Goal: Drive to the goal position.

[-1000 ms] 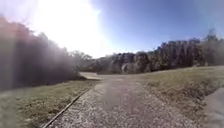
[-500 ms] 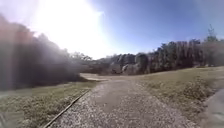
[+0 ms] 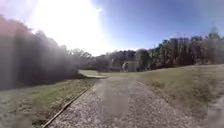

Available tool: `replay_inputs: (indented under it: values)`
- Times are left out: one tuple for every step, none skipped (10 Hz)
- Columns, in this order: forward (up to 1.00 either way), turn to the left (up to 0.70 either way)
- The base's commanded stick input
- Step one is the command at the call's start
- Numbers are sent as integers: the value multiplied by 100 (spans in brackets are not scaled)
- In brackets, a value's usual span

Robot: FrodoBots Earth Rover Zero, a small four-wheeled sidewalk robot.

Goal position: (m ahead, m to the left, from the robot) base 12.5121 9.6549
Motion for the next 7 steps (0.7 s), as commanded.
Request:
replay_inputs:
  values:
    - [70, 0]
    - [70, 0]
    - [70, 0]
    - [70, 0]
    - [70, 0]
    - [70, 0]
    - [70, 0]
